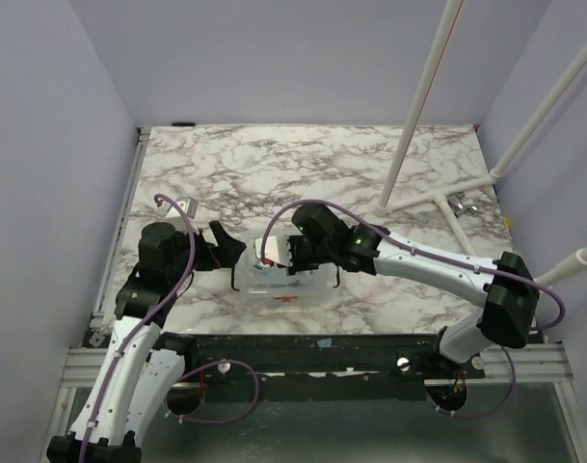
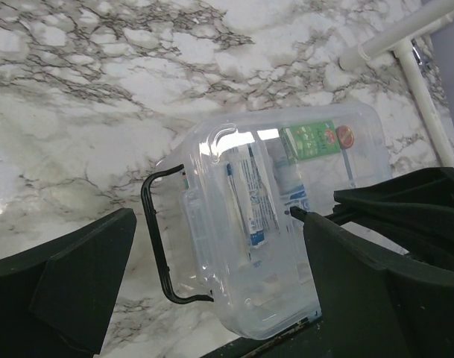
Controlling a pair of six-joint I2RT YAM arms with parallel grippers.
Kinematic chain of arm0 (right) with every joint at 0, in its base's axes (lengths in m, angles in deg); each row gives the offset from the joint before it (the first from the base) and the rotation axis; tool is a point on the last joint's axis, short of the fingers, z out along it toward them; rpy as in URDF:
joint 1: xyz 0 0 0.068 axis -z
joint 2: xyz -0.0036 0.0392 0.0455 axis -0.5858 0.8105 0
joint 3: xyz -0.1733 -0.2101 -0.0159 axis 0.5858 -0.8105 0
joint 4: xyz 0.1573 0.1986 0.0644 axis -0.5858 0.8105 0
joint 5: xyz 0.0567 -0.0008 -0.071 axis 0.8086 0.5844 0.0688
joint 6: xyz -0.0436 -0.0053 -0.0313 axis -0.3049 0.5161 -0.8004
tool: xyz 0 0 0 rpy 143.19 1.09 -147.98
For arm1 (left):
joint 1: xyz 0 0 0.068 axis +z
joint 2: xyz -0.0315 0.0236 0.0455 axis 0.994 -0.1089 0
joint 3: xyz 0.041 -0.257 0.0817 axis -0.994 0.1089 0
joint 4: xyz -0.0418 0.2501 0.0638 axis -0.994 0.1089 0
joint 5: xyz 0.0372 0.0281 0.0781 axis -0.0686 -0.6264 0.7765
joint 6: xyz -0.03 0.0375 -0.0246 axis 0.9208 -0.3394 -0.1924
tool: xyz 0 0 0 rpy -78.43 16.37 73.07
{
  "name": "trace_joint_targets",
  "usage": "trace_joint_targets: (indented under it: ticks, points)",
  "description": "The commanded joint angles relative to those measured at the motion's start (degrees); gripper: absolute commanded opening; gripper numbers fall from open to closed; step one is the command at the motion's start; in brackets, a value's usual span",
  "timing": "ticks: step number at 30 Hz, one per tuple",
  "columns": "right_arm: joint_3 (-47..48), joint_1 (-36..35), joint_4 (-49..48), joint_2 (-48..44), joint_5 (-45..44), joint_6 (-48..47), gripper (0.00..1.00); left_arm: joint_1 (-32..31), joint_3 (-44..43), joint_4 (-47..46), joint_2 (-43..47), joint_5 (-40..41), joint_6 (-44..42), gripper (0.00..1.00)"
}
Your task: Organize the medicine kit
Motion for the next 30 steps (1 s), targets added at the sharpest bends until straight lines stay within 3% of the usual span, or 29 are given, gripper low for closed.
trace_joint_targets:
  ticks: [1, 12, 18, 30]
  points:
    - [-2.8, -0.2, 12.4, -0.4, -0.1, -1.8, 0.03, -0.1, 2.7, -3.1, -0.8, -7.2, 3.0, 0.99]
    - [-3.6, -0.2, 8.9, -3.2, 0.2, -0.9, 0.32, -0.1, 4.5, -4.4, -2.2, -8.3, 4.5, 0.98]
    - [-3.9, -0.1, 5.6, -6.9, 0.0, -0.1, 0.37, -0.1, 4.9, -4.0, -2.0, -7.3, 4.4, 0.98]
    - [-7.6, 0.5, -12.9, -15.6, -2.1, 8.6, 0.58, -0.1, 5.4, -4.2, -2.7, -5.6, 4.5, 0.99]
